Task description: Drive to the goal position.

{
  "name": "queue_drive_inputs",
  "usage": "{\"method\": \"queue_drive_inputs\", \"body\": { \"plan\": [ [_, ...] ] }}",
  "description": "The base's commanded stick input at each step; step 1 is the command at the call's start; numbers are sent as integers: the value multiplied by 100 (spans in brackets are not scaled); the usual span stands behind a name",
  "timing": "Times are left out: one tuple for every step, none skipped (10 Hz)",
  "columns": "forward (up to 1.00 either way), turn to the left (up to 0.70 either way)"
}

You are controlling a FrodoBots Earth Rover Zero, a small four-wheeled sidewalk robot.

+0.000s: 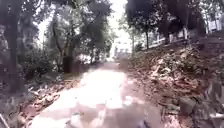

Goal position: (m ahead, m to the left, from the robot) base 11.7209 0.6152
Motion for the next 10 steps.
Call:
{"method": "queue_drive_inputs", "body": {
  "plan": [
    [85,0],
    [85,0],
    [85,0],
    [85,-1],
    [85,-4],
    [85,-11],
    [85,-31],
    [85,-17],
    [85,0],
    [85,0]
  ]
}}
